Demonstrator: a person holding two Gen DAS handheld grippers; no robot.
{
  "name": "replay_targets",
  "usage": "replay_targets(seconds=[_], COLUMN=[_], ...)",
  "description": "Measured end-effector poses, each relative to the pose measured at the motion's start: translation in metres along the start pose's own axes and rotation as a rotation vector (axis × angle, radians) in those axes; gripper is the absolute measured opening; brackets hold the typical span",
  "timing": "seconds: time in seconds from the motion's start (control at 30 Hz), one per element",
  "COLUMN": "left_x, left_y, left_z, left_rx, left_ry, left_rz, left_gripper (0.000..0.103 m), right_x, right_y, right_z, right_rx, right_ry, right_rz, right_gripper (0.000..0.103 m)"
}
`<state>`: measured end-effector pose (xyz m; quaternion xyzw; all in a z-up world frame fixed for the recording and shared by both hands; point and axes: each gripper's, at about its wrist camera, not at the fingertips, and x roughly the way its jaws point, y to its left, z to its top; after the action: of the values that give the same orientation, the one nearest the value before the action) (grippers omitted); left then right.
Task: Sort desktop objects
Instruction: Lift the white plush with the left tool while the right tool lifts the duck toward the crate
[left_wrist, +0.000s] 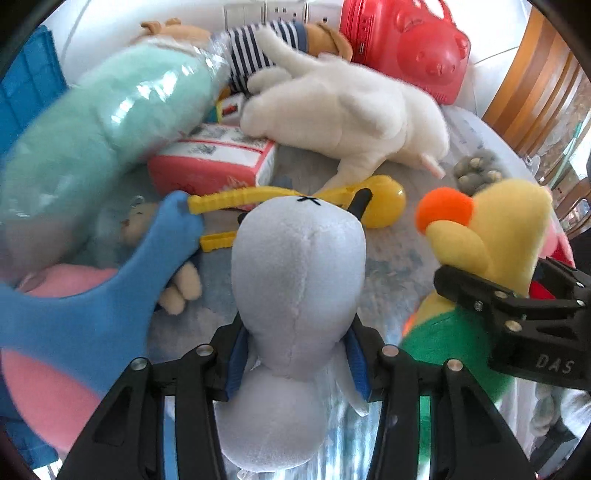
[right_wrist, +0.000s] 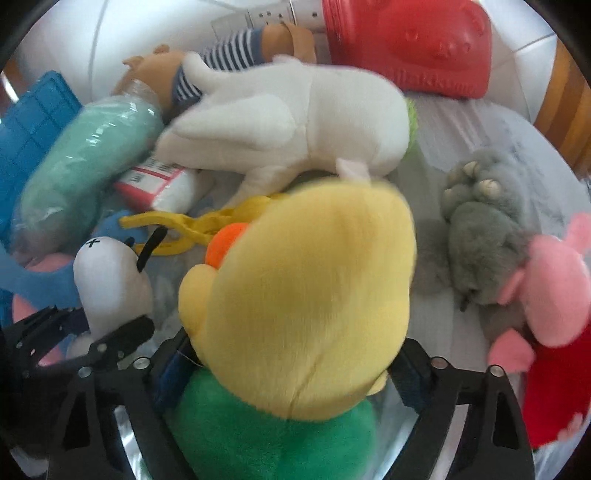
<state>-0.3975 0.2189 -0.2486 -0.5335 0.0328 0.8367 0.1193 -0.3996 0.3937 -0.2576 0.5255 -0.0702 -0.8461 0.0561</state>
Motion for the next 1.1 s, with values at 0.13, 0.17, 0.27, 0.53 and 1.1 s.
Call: replay_targets(seconds=[0.13,0.17,0.27,0.53,1.1], left_x=[-0.038,-0.045,-0.073,-0.128,-0.199], left_y=[0.001,0.001,0.007,0.013,0.056], left_z=[-0.009,-0.009,-0.020,-0.052,-0.161], left_rx=[-0.009,-0.012,-0.027,-0.097,-0.267], left_ry=[-0.049,-0.056,-0.091,-0.170,-0.205], left_rz=[0.011,0.014,0.027,0.085,0.206], left_gripper=[0.046,0.046,0.046,0.046,0.046], right_x=[-0.035,-0.044,-0.072,-0.125,-0.144], right_y=[0.011,0.016,0.031,0.067,0.156], right_z=[-0.009,-0.011,-0.020,-0.039,-0.108], right_rx=[-0.018,-0.022,-0.039,-0.132,-0.365], right_ry=[-0.055,-0.070,-0.116,-0.196,-0.170], right_rz=[0.012,0.020,0.040,0.099,0.223], right_gripper=[0.087,0.087,0.087,0.087,0.087])
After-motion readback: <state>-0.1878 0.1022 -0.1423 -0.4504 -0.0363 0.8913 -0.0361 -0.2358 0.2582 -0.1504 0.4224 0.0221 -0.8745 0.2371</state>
